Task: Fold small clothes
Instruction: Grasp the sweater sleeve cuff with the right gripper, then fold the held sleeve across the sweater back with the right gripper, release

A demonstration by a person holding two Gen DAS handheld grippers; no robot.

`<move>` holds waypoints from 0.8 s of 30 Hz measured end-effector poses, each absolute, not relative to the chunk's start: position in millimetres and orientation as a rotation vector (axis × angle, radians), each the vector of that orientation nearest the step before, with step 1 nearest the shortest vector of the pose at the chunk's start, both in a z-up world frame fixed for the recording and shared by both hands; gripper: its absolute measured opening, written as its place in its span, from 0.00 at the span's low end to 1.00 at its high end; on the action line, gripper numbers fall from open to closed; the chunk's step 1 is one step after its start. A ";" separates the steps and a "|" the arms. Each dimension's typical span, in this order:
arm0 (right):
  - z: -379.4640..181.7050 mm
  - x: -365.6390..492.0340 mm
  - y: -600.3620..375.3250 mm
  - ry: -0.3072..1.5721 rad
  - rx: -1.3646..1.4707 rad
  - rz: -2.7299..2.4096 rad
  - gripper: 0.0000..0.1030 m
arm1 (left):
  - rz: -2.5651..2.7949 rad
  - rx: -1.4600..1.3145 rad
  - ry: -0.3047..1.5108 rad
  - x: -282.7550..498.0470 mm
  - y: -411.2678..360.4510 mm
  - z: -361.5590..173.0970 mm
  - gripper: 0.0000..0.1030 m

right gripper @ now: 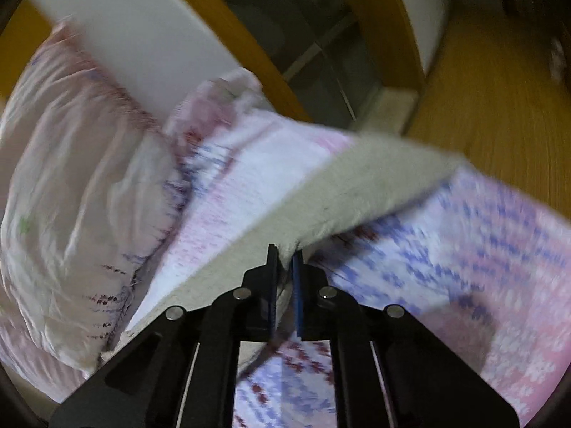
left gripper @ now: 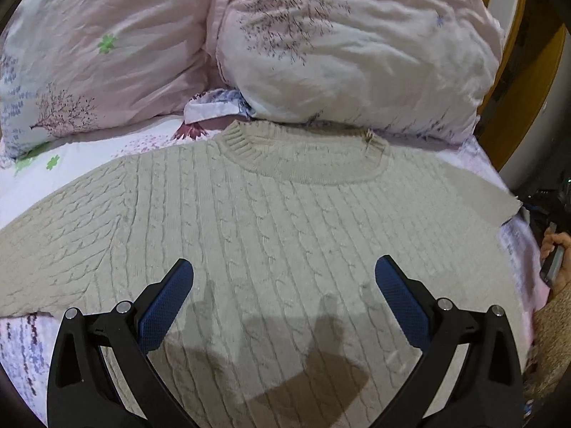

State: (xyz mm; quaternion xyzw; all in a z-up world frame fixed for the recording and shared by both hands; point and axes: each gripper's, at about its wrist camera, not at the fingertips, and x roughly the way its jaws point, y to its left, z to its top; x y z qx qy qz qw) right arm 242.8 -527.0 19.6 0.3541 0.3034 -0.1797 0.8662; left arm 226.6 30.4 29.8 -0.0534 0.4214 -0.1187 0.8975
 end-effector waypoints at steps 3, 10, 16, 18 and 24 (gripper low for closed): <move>52.8 246.9 -493.7 0.567 0.637 -0.277 0.07 | -0.261 -0.190 0.861 227.6 41.5 32.4 0.99; 90.9 245.8 -349.2 0.538 0.370 0.130 0.06 | -0.264 -0.273 0.862 230.6 52.3 32.7 0.99; 18.3 263.1 -245.9 0.837 0.201 0.308 0.08 | -0.298 -0.295 0.889 230.2 46.8 27.4 0.99; 4.4 263.2 -245.9 0.903 0.243 0.319 0.17 | -0.315 -0.305 0.903 229.9 46.1 25.6 0.99; 12.0 271.7 -296.1 0.913 0.573 0.253 0.46 | -0.336 -0.401 0.934 235.3 57.3 21.4 0.99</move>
